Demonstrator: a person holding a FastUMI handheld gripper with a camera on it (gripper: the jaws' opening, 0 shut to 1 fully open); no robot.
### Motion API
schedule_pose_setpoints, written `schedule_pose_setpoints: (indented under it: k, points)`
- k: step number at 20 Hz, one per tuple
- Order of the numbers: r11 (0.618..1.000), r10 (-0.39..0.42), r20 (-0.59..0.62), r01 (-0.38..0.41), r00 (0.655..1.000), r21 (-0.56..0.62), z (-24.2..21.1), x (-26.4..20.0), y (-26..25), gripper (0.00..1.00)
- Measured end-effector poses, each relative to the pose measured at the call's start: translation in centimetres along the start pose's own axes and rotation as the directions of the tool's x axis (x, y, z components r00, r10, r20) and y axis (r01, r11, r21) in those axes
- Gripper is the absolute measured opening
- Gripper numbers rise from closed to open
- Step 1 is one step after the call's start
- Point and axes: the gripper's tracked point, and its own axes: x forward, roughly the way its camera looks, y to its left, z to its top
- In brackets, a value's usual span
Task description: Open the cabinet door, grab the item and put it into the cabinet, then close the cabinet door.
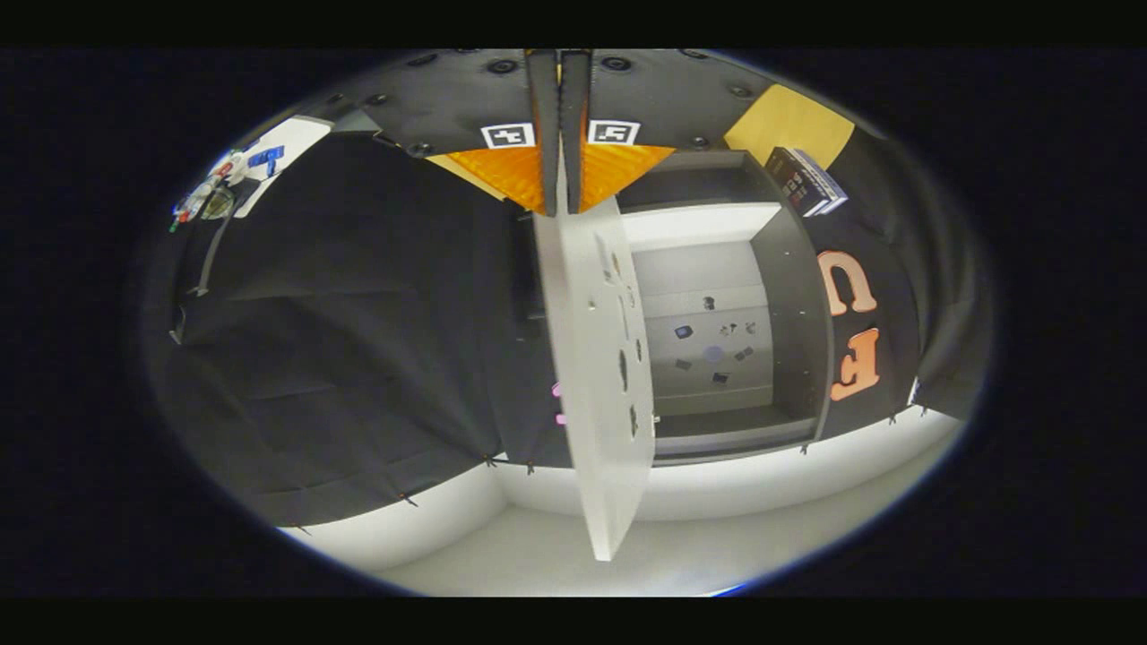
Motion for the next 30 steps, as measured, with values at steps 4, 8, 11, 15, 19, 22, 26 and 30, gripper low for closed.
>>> schedule_pose_setpoints:
  k: [4,8,11,15,19,22,26,30]
  points:
    - [0.999,0.029,0.008,-0.029,1.000,0.021,-0.3,0.0,0.8,0.27]
    - [0.996,0.082,-0.021,-0.081,0.996,0.030,-1.6,-0.1,2.3,0.40]
    - [0.993,0.113,-0.038,-0.112,0.993,0.024,-2.5,0.0,3.4,0.45]
    - [0.989,0.150,-0.085,-0.150,0.985,0.016,-4.2,0.0,4.2,0.60]
    - [0.982,0.185,-0.144,-0.188,0.972,-0.009,-6.2,0.0,4.9,0.71]
    - [0.978,0.193,-0.191,-0.204,0.963,-0.040,-7.8,0.0,4.9,0.81]
    - [0.968,0.221,-0.267,-0.245,0.938,-0.059,-10.2,-0.3,5.4,0.91]
    - [0.963,0.209,-0.338,-0.253,0.918,-0.092,-12.4,-0.4,5.0,0.98]
